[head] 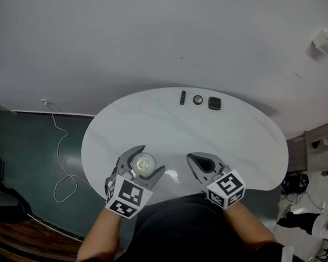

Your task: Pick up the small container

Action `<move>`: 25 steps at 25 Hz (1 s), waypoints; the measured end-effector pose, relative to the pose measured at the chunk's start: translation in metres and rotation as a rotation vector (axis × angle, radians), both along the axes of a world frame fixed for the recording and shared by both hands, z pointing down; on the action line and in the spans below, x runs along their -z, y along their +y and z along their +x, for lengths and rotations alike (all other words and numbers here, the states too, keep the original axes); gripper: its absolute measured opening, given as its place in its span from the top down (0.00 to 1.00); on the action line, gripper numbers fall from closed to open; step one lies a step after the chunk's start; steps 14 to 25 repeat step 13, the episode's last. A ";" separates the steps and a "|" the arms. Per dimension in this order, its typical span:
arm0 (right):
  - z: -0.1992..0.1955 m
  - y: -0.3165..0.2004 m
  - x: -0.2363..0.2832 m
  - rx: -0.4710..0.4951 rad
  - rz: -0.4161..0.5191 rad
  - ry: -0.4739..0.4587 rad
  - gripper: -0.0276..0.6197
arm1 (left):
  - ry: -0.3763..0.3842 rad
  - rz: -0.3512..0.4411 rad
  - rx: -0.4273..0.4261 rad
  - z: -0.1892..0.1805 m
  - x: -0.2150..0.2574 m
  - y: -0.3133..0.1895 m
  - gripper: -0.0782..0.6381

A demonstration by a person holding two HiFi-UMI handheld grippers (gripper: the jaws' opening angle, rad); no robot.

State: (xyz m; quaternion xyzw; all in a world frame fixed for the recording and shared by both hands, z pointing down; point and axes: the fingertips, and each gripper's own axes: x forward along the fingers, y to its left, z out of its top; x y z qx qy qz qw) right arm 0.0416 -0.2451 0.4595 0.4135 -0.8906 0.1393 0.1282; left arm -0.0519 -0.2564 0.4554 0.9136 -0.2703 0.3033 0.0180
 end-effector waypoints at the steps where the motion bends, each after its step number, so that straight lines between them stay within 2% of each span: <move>1: 0.000 0.000 0.000 0.000 0.000 0.000 0.96 | 0.000 0.001 0.000 0.000 0.000 0.000 0.40; 25: -0.005 0.002 0.001 0.006 0.002 0.008 0.96 | 0.004 0.007 0.004 -0.004 0.002 0.003 0.40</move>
